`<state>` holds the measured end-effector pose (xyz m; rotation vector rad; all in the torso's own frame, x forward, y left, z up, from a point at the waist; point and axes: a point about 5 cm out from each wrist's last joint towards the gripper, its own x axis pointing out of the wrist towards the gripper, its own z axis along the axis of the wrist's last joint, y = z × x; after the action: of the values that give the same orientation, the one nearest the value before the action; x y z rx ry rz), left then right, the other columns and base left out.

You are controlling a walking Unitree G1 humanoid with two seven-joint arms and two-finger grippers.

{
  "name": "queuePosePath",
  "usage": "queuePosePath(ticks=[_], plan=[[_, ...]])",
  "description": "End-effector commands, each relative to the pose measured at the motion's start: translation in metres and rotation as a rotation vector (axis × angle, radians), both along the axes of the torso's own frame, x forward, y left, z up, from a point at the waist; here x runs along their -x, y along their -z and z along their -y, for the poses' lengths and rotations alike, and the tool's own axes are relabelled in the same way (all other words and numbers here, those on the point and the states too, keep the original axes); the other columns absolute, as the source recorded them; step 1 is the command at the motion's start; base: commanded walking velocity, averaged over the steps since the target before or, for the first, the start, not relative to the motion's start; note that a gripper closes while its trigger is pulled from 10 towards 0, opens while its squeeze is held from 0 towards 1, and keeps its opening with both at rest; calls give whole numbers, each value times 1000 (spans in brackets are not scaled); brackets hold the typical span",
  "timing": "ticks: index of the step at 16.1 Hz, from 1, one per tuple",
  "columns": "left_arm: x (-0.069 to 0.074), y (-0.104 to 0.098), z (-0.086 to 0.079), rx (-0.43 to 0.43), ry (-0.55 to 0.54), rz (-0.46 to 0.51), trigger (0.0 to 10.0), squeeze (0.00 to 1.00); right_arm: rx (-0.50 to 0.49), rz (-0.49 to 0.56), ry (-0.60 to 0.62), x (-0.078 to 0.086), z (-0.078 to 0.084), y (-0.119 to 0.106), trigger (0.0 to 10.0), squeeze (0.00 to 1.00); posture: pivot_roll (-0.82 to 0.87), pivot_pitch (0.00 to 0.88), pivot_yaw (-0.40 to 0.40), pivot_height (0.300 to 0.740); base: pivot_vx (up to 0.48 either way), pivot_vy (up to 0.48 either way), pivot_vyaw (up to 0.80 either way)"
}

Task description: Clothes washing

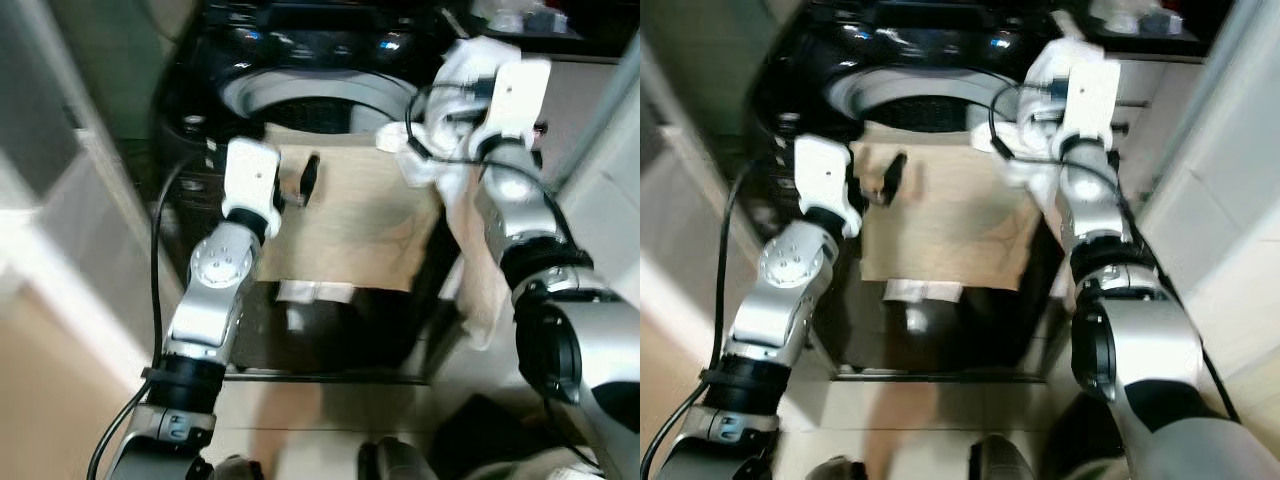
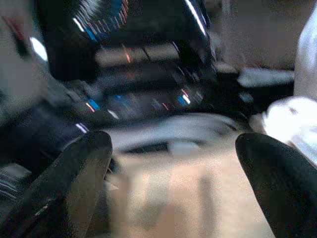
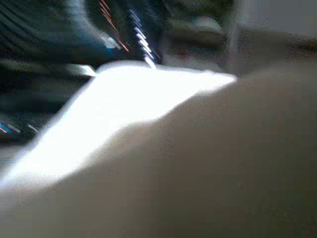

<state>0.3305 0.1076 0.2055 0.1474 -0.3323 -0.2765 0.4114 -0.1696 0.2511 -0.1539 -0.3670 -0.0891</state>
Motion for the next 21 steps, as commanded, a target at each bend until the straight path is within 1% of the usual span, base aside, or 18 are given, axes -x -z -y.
queuePosePath(ticks=[1,2,3,4,5,6,7,8,9,10,13,14,15,16,17,18,20,21], plan=[[2,-11,-1,-27,-8,59,10000,0,20,203,-70,3,-18,-52,0,0,-76,0,-36,714,0,420,0],[3,-21,2,-31,6,92,10000,0,34,351,-101,9,-23,-99,0,0,-80,0,-34,714,255,409,0],[3,-26,4,-30,17,109,10000,0,27,397,-110,12,-24,-119,0,0,-80,0,-33,714,277,394,0],[3,-38,9,-51,37,146,10000,0,25,471,-115,18,-24,-151,0,0,-81,0,-35,714,289,382,0],[4,-46,13,-84,59,171,10000,0,27,517,-112,23,-23,-168,0,0,-80,0,-36,714,315,360,0],[5,-50,16,-98,70,184,10000,0,31,545,-111,26,-23,-177,0,0,-78,0,-38,714,364,311,0],[6,-56,22,-131,103,204,10000,0,60,593,-90,32,-21,-192,0,0,-76,0,-43,714,465,0,0],[5,-58,32,-200,141,203,10000,0,74,620,-51,36,-14,-202,0,0,-71,0,-50,714,480,0,0],[2,-57,41,-298,154,203,10000,0,69,606,-17,34,-6,-201,0,0,-68,0,-49,714,480,0,0],[-2,-52,42,-322,143,186,10000,0,53,577,-14,31,-4,-195,0,0,-71,0,-44,714,480,0,0],[-3,-44,43,-329,161,146,10000,0,41,504,-7,22,-1,-170,0,0,-82,0,-25,714,0,0,0],[-4,-41,43,-310,170,122,10000,0,-8,450,-19,16,1,-158,0,0,-85,0,-20,714,0,0,0],[-3,-39,43,-324,165,130,10000,0,-110,331,-45,6,5,-135,0,0,-89,0,-18,714,0,0,0],[-3,-37,43,-325,171,122,10000,0,-156,269,-50,2,8,-122,0,0,-87,0,-19,714,0,0,0],[-2,-28,40,-276,185,67,10000,0,-183,211,8,-1,20,-94,0,0,-87,0,-13,714,0,0,0],[0,-26,39,-236,206,55,10000,0,-170,243,68,2,29,-95,0,0,-89,0,-8,714,409,0,0],[3,-27,40,-235,213,79,10000,0,-147,302,135,8,41,-108,0,0,-88,0,-6,714,448,0,0],[4,-28,42,-247,218,98,10000,0,-130,321,136,9,41,-115,0,0,-87,0,-6,714,450,0,0]])
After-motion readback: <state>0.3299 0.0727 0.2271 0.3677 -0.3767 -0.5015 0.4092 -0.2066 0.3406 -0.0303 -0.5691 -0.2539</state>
